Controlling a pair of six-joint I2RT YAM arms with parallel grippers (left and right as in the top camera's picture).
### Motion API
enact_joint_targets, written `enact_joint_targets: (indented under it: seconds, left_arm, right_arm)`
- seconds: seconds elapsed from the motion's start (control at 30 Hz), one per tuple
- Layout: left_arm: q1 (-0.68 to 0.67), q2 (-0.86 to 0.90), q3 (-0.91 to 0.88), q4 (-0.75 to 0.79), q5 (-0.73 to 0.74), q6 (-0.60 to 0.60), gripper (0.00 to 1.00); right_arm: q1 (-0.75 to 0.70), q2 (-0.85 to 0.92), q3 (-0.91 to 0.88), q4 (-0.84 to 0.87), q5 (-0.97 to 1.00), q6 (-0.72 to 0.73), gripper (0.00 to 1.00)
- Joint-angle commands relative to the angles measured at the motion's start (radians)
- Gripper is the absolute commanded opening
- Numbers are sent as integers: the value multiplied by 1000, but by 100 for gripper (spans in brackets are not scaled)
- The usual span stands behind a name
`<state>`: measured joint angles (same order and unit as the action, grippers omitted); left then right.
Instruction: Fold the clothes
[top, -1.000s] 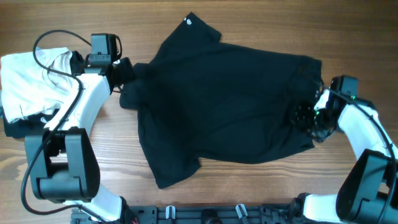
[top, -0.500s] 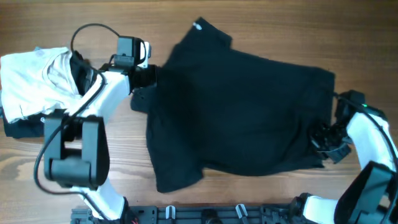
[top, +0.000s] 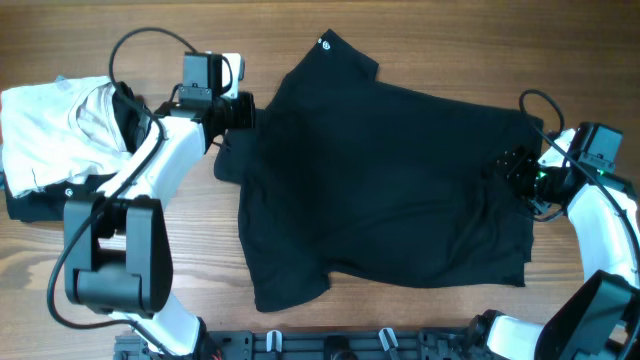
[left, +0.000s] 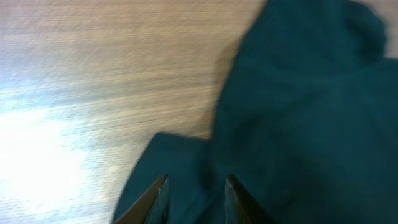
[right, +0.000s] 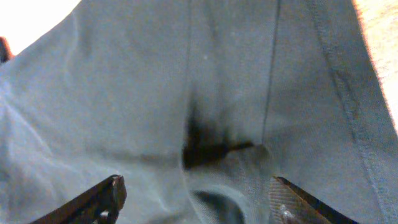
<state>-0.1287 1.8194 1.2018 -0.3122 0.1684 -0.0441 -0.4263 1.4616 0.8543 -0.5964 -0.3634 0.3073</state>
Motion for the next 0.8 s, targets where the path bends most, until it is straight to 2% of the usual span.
enact_joint_targets:
  seconds: [0.0, 0.07, 0.1, 0.17, 0.2, 0.23, 0.27, 0.37, 0.4, 0.47, 0.5, 0.53, 0.57, 0.6, 0.67, 0.7, 0.77]
  left_arm:
    - [-21, 55, 1, 33, 112, 21, 31]
    - [-40, 119, 1, 37, 112, 71, 31]
    - [-44, 145, 1, 39, 112, 72, 31]
    - [-44, 177, 1, 39, 104, 93, 26]
    - [-43, 188, 1, 40, 63, 93, 22]
    - [-43, 191, 1, 39, -27, 92, 17]
    - [-43, 191, 1, 40, -122, 88, 13]
    - [-19, 191, 1, 40, -361, -21, 7]
    - [-3, 191, 1, 41, -377, -47, 7]
    - [50, 190, 1, 42, -367, -123, 6]
    - [68, 189, 1, 43, -348, -125, 6]
    - [82, 184, 1, 44, -328, -125, 6]
    - [92, 176, 2, 42, -318, -124, 7]
    - [96, 162, 2, 39, -318, -124, 8]
    - [96, 111, 3, 27, -246, -118, 14]
    - [93, 86, 3, 26, -162, -100, 17]
    - [81, 49, 3, 30, 51, -3, 20]
  right_arm:
    - [2, 78, 14, -2, -16, -14, 85]
    - [2, 137, 14, -14, -14, 0, 83]
    - [2, 154, 14, -20, -15, 0, 74]
    - [2, 164, 14, -21, -15, 7, 52]
    - [2, 164, 14, -14, -23, 10, 30]
    - [1, 164, 16, -13, -14, 10, 12]
    - [-9, 159, 23, -19, 16, 12, 4]
    - [-63, 116, 66, -54, 178, 37, 4]
    - [-81, 103, 77, -62, 217, 37, 4]
    - [-111, 93, 81, -71, 234, 34, 12]
    - [-116, 93, 81, -74, 233, 35, 51]
    - [-116, 93, 81, -74, 233, 34, 68]
    - [-116, 93, 81, -75, 233, 34, 76]
    - [-116, 93, 81, -79, 233, 35, 82]
    - [-116, 93, 81, -105, 235, 34, 87]
    - [-119, 92, 81, -119, 254, 39, 89]
    - [-151, 91, 83, -132, 304, 158, 89]
